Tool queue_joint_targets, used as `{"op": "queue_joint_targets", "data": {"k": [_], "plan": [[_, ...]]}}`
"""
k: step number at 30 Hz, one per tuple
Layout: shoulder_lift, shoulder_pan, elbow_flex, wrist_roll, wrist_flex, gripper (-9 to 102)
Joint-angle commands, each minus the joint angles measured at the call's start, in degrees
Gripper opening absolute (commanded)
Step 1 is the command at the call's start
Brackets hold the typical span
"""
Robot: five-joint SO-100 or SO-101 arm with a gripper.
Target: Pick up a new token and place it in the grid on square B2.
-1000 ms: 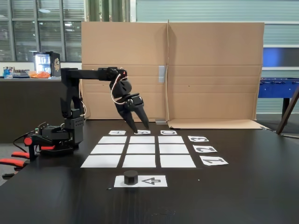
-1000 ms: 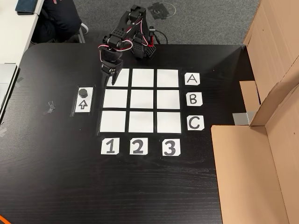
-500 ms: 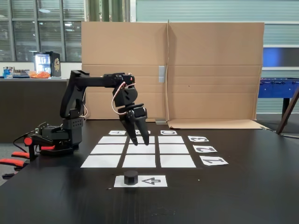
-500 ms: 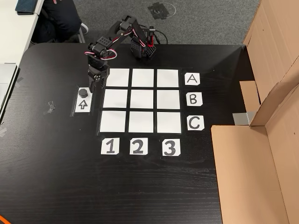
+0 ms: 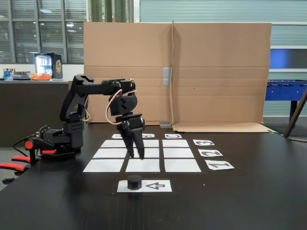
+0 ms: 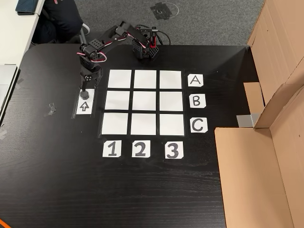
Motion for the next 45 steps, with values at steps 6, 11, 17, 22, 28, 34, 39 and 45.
{"op": "queue_joint_targets", "data": {"k": [6, 11, 17, 22, 28, 34, 39, 45], "plan": [[-13.10, 3.69, -24.26, 0.18, 9.49, 26], [-14.77, 4.22, -27.51, 0.09, 9.93, 26], [-17.31, 4.48, -30.85, 0.35, 9.93, 26], [-18.54, 4.57, -31.90, 0.35, 9.93, 26], [-20.39, 4.75, -33.31, 0.53, 9.93, 26], [-22.15, 4.92, -34.72, 0.62, 9.93, 26], [-23.55, 5.19, -36.12, 0.70, 9.93, 26], [-24.96, 5.19, -37.00, 0.70, 9.93, 27]]}}
